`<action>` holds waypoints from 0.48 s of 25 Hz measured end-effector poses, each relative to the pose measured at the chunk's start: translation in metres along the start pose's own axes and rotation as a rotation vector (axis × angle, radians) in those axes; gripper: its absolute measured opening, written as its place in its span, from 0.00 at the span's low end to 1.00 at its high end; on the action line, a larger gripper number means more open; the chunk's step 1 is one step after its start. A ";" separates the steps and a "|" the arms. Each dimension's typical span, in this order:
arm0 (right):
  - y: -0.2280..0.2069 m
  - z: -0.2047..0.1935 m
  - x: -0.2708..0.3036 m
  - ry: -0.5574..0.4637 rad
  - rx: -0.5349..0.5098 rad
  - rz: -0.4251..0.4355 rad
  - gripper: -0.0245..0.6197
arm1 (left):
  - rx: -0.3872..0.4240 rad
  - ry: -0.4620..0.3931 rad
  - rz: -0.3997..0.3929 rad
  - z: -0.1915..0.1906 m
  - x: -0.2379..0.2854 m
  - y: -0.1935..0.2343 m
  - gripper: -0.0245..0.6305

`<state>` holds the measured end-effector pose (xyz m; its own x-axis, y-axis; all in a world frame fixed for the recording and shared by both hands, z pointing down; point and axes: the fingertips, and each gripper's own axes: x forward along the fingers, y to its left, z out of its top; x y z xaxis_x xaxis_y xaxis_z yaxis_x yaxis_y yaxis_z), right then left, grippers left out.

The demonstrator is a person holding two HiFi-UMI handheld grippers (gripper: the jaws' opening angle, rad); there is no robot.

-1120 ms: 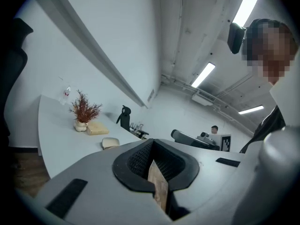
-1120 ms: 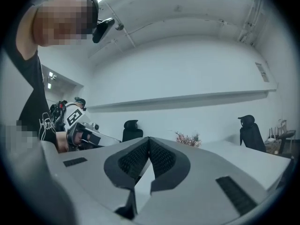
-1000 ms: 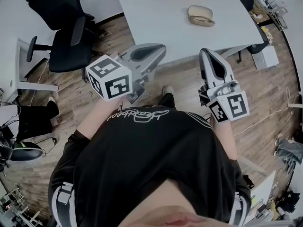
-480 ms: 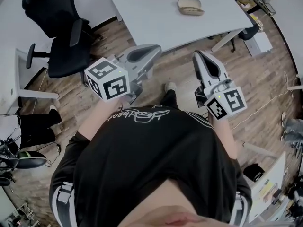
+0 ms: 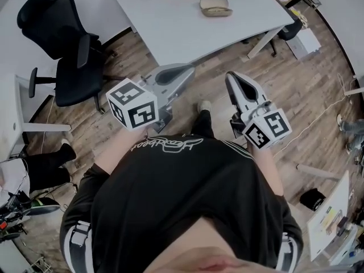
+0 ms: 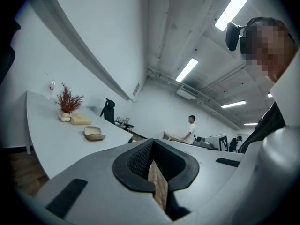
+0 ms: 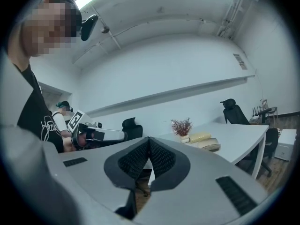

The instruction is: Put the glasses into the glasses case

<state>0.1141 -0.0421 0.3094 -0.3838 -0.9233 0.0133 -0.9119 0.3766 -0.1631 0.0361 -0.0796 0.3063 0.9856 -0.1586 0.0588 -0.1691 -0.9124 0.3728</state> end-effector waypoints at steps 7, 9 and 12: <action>0.003 -0.017 0.005 0.044 0.008 0.028 0.05 | -0.016 0.030 -0.009 -0.013 0.007 0.002 0.05; 0.004 -0.018 0.007 0.059 -0.010 0.034 0.05 | -0.017 0.032 -0.012 -0.013 0.008 0.002 0.05; 0.005 -0.020 0.007 0.079 -0.031 0.041 0.05 | -0.023 0.030 -0.018 -0.012 0.011 0.002 0.05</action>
<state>0.1037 -0.0446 0.3280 -0.4298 -0.8989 0.0853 -0.8989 0.4169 -0.1348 0.0463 -0.0785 0.3185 0.9883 -0.1300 0.0796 -0.1510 -0.9061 0.3953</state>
